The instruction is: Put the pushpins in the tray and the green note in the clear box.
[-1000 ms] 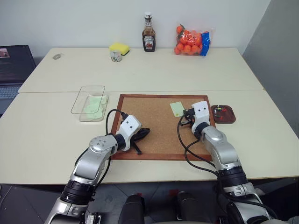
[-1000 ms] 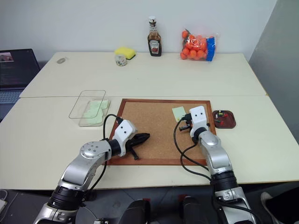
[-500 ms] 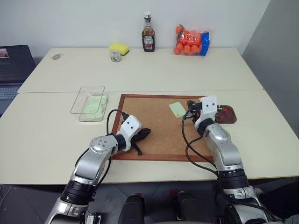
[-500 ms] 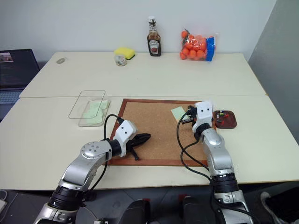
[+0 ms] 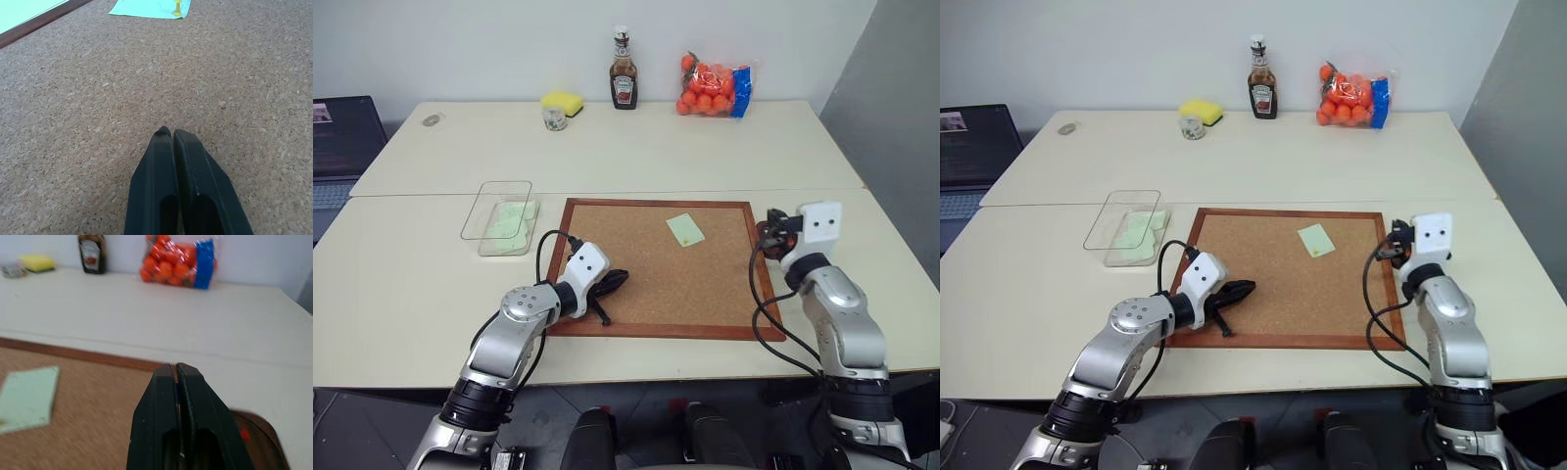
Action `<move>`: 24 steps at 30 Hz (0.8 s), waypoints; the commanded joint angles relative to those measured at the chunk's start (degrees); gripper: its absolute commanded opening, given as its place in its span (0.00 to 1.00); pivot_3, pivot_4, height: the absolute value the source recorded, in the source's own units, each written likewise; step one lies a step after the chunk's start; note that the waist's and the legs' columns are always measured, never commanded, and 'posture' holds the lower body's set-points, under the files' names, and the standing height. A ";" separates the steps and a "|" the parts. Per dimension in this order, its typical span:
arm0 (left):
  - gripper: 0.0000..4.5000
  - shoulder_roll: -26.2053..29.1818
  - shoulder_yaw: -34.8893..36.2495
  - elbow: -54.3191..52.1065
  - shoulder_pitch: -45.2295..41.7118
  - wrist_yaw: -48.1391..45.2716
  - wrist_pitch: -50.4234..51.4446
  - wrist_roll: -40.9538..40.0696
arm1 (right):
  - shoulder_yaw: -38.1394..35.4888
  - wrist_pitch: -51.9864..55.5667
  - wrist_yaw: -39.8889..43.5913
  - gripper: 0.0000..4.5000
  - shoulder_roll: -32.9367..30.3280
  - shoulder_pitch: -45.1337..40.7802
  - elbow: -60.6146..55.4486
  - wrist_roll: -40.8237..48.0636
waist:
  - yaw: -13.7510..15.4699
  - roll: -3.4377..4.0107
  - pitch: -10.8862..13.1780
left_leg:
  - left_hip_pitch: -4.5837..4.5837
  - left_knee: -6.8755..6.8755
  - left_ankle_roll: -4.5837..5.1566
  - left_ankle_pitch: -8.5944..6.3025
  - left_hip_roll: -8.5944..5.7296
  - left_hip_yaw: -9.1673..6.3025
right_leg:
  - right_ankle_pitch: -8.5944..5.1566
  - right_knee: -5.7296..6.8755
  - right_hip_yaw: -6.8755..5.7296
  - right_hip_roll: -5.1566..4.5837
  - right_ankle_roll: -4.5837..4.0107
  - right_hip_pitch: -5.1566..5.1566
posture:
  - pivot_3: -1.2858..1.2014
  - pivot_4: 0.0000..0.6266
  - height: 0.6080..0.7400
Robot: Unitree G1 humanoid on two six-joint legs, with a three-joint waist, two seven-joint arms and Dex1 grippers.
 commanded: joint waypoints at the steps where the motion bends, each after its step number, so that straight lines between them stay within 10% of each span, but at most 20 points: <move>1: 0.03 -0.42 -2.88 1.37 1.29 -1.29 1.35 0.41 | -2.75 2.76 -0.24 0.02 -1.53 -0.47 -0.60 1.21 | 0.00 0.00 0.00 | 0.01 0.00 0.00 0.00 0.00 0.05 | 0.00 0.00 -0.01 0.00 0.00 0.00 | 0.52 0.24 1.00; 13: 0.03 -0.40 -2.99 1.30 1.22 -1.40 1.35 0.46 | -3.60 0.21 -1.00 0.02 -3.85 -4.57 10.44 -0.24 | 0.05 -0.01 0.00 | 0.08 0.00 0.00 0.00 -0.01 0.35 | 0.04 -0.02 0.09 -0.01 0.09 0.00 | 0.52 0.24 1.00; 21: 0.03 -0.28 -2.79 1.03 1.44 -1.28 1.57 0.40 | -3.51 -0.49 -0.89 0.39 -3.99 -5.41 11.52 0.08 | 0.05 -0.01 0.00 | 0.08 0.00 0.01 -0.01 -0.01 0.39 | 0.05 -0.03 0.12 -0.01 0.10 -0.01 | 0.52 0.24 1.00; 24: 0.03 -0.25 -2.73 0.96 1.52 -1.28 1.57 0.36 | -3.57 -0.38 -0.94 0.39 -3.91 -5.38 11.08 0.28 | 0.05 -0.01 0.00 | 0.08 0.00 0.01 -0.01 -0.01 0.40 | 0.06 -0.03 0.14 -0.01 0.10 -0.01 | 0.52 0.24 1.00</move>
